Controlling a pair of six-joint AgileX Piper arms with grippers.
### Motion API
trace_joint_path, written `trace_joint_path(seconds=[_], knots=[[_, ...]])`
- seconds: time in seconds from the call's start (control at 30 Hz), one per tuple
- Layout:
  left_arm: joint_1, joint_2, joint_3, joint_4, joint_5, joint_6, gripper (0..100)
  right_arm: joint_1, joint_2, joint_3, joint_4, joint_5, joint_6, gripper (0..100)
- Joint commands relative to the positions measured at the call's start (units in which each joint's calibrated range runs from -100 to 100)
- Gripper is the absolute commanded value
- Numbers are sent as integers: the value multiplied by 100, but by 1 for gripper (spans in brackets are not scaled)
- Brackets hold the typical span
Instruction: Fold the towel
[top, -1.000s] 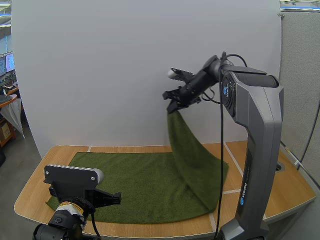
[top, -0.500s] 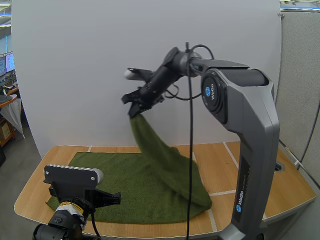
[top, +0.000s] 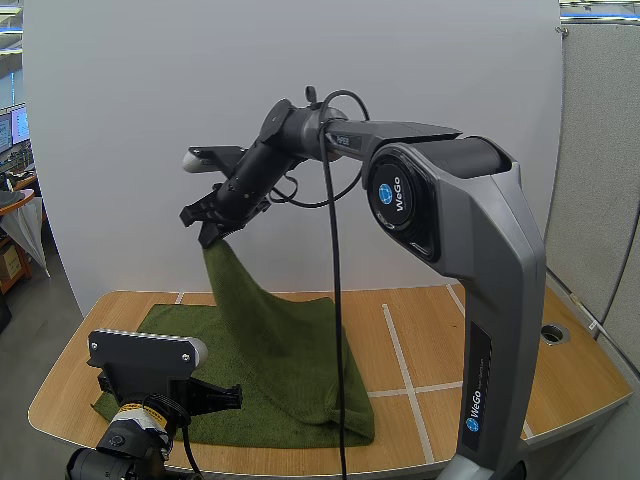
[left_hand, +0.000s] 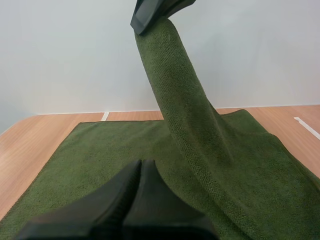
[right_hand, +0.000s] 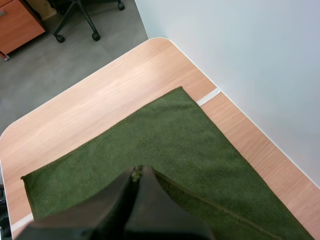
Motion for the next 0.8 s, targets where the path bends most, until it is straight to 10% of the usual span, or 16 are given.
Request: trace_joint_path(seconds=[0.0, 0.77], knots=[[0, -22, 10, -73, -120, -29, 0, 16, -40, 22, 206, -346, 22, 0], [0, -22, 10, -73, -120, -29, 0, 235, 888, -560, 500, -1326, -486, 0]])
